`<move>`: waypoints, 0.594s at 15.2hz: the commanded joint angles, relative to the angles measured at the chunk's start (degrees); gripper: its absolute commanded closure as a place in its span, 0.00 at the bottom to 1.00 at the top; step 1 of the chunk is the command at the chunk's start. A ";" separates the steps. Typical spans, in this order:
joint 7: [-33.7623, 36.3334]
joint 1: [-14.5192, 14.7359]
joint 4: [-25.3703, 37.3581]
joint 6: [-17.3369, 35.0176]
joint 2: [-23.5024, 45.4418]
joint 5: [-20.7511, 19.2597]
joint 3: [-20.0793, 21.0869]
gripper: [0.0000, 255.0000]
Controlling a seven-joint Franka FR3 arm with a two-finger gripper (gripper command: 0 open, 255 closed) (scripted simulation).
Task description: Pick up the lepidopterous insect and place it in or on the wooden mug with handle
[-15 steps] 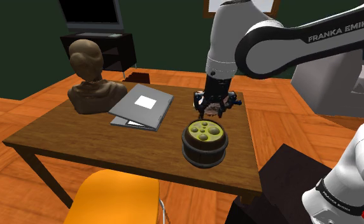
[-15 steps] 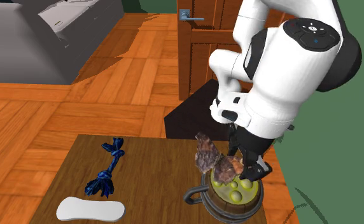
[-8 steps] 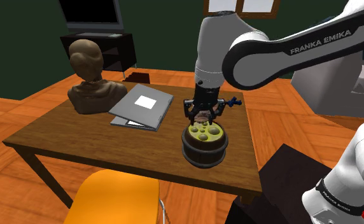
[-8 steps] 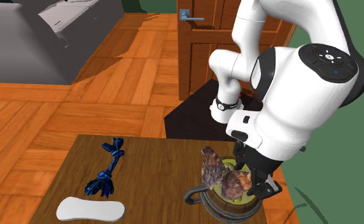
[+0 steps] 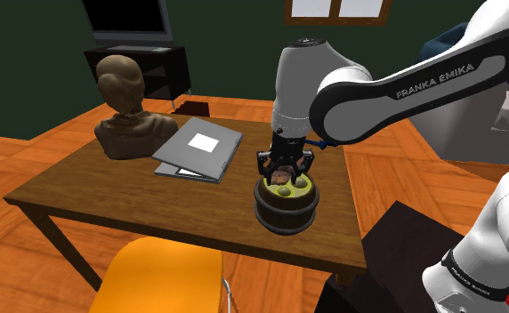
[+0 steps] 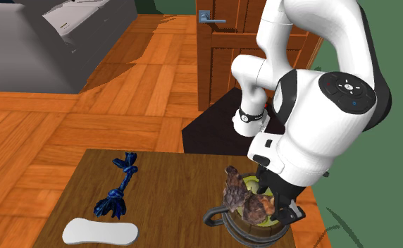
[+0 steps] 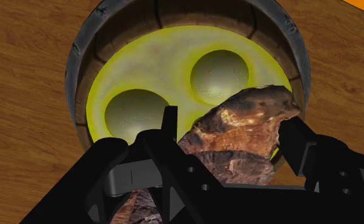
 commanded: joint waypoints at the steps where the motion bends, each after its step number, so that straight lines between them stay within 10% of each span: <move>1: 0.09 0.02 -0.17 0.25 0.08 -0.03 0.05 1.00; 5: 0.10 0.02 -0.17 0.25 0.08 -0.03 0.05 1.00; 6: 0.07 0.02 -0.26 0.29 0.03 -0.01 0.04 0.00; 9: -0.02 0.00 -0.27 0.27 0.00 0.00 -0.01 0.00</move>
